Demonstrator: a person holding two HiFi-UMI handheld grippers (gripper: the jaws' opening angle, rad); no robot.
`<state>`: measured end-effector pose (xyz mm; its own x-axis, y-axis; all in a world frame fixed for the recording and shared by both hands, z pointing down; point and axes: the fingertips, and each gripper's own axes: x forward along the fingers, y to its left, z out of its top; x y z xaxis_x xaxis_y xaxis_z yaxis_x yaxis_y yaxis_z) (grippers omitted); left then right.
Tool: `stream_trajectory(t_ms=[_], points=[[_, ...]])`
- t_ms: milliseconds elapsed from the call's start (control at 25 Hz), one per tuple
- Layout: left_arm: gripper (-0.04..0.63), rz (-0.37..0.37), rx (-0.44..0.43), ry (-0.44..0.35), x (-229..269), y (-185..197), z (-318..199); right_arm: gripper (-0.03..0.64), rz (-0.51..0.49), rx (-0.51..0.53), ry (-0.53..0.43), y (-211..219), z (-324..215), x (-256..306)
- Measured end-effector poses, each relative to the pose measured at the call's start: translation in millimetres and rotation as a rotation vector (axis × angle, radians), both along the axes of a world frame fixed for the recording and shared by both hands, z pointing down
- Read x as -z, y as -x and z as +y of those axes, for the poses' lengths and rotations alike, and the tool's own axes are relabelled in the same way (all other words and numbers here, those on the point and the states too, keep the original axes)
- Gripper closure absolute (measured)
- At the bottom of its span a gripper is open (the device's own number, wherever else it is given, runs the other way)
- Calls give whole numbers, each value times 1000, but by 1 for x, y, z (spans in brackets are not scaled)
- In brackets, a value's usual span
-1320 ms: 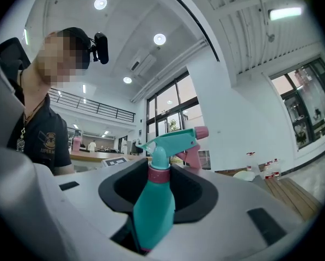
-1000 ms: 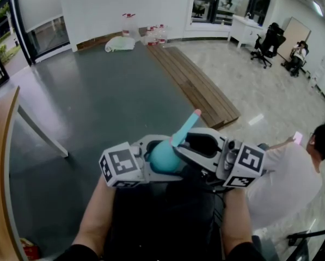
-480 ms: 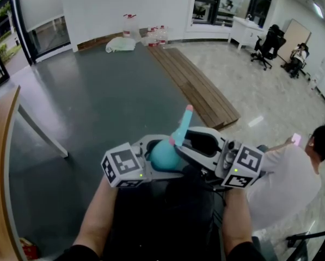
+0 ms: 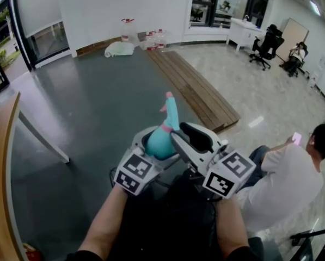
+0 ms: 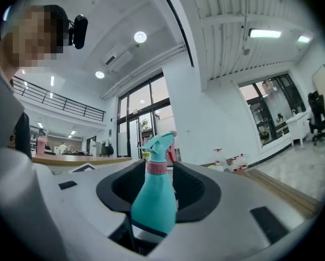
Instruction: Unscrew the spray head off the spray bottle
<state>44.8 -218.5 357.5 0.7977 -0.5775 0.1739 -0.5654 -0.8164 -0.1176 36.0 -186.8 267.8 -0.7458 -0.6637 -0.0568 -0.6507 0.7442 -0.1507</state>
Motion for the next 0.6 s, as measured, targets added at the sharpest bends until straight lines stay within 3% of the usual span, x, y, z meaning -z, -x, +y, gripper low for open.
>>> stream_trajectory(t_ms=[320, 600], points=[[153, -53, 111, -54, 1, 6, -7, 452, -17, -64, 8, 13, -8, 4], [153, -69, 119, -64, 12, 5, 0, 480, -39, -68, -3, 10, -1, 15]])
